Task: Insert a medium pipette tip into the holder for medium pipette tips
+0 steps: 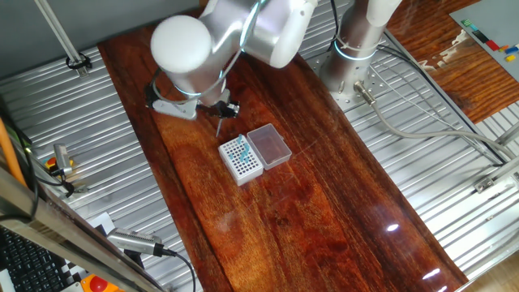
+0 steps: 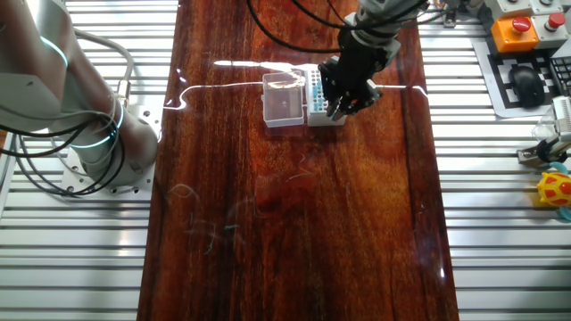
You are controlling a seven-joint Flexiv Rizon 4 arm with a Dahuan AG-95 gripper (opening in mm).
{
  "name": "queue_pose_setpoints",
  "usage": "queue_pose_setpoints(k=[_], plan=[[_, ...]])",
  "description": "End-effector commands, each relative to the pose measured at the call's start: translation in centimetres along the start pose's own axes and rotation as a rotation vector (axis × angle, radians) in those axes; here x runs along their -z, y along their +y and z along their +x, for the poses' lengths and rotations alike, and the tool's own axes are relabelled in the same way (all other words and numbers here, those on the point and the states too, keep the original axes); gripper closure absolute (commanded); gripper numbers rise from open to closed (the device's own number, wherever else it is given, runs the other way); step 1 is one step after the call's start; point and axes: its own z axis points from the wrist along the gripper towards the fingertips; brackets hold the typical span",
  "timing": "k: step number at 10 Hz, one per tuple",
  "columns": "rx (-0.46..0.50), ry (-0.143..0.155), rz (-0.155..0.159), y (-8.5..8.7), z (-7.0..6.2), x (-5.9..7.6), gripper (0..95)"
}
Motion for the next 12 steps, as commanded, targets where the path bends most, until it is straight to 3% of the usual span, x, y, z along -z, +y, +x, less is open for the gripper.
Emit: queue_pose_setpoints(k=[1, 6, 10, 12], plan=[[-0.15, 0.019, -0.065, 1.1, -0.7, -0.3, 95.0], [-0.106, 0.049, -0.055, 1.4, -1.1, -0.4, 95.0], [-0.086, 0.056, -0.059, 0.9, 0.5, 0.3, 95.0], [-0.096, 0.055, -0.058, 0.9, 0.5, 0.3, 95.0]])
